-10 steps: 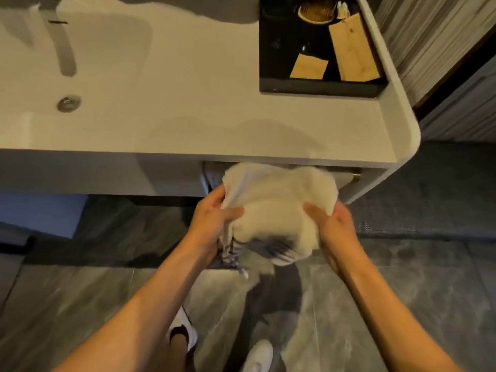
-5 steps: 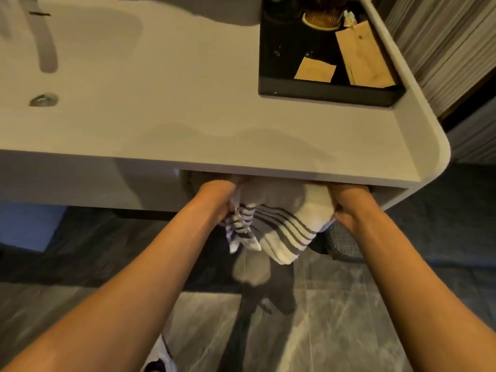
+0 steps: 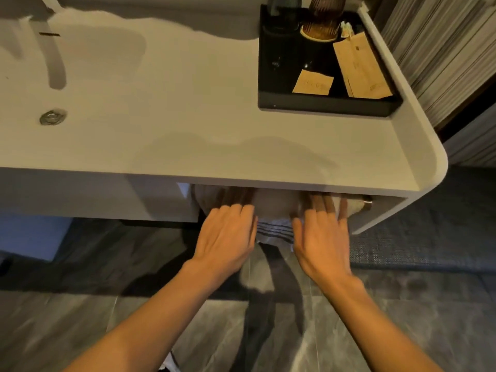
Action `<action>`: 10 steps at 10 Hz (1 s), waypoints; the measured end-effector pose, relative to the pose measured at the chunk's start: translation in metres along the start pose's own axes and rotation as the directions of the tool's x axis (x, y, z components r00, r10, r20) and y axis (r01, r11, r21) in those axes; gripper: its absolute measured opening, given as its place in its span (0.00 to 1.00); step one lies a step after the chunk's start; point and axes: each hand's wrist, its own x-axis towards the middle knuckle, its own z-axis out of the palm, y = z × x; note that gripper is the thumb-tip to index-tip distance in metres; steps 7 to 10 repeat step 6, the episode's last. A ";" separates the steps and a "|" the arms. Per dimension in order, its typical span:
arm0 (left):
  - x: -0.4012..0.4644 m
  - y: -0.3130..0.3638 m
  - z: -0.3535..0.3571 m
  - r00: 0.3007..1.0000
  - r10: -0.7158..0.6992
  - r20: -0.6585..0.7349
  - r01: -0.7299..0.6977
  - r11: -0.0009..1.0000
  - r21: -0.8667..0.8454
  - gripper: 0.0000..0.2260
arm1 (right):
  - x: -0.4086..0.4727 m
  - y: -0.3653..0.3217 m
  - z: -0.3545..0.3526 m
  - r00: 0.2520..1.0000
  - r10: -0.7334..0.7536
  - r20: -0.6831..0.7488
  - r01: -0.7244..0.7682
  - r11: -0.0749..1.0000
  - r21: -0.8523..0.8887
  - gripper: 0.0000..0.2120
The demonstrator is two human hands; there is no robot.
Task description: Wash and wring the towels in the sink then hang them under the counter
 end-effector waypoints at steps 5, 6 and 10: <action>0.043 -0.007 -0.035 0.855 -0.194 0.482 0.228 0.973 -0.013 0.15 | 0.046 0.001 -0.041 0.948 0.139 0.286 -0.187 0.971 0.148 0.13; 0.011 -0.014 -0.049 0.944 -0.150 0.294 0.158 0.987 -0.001 0.08 | 0.023 -0.008 -0.049 0.984 0.162 0.073 -0.169 0.980 0.104 0.13; 0.011 -0.014 -0.049 0.944 -0.150 0.294 0.158 0.987 -0.001 0.08 | 0.023 -0.008 -0.049 0.984 0.162 0.073 -0.169 0.980 0.104 0.13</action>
